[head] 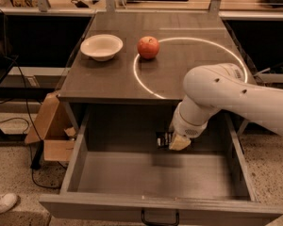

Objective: Pick rxbar chocolate from top drawer and place on counter

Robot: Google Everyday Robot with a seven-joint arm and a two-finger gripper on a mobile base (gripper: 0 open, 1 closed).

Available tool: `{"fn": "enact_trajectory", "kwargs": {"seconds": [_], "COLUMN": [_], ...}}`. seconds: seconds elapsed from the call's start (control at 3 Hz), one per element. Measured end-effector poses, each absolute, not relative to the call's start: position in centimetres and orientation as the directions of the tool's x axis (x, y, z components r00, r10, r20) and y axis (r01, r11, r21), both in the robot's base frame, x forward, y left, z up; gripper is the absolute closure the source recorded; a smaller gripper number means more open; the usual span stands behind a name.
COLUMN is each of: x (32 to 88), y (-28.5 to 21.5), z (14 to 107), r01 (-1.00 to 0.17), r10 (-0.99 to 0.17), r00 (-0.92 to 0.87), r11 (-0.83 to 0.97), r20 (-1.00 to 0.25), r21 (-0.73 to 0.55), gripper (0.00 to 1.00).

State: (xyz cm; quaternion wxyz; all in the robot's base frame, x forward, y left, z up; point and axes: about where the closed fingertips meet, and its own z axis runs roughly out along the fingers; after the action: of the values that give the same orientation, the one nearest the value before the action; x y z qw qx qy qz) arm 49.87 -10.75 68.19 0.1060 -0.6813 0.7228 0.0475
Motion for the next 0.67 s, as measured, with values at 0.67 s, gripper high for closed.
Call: {"fn": "enact_trajectory", "kwargs": {"seconds": [0.67], "x": [46.7], "y": [-13.7], "z": [68.6], "r01": [-0.986], "r10": [-0.964], "r00": [-0.141], "r11": [0.157], "r20": [-0.224], "r21": [-0.054], "gripper": [1.0]}}
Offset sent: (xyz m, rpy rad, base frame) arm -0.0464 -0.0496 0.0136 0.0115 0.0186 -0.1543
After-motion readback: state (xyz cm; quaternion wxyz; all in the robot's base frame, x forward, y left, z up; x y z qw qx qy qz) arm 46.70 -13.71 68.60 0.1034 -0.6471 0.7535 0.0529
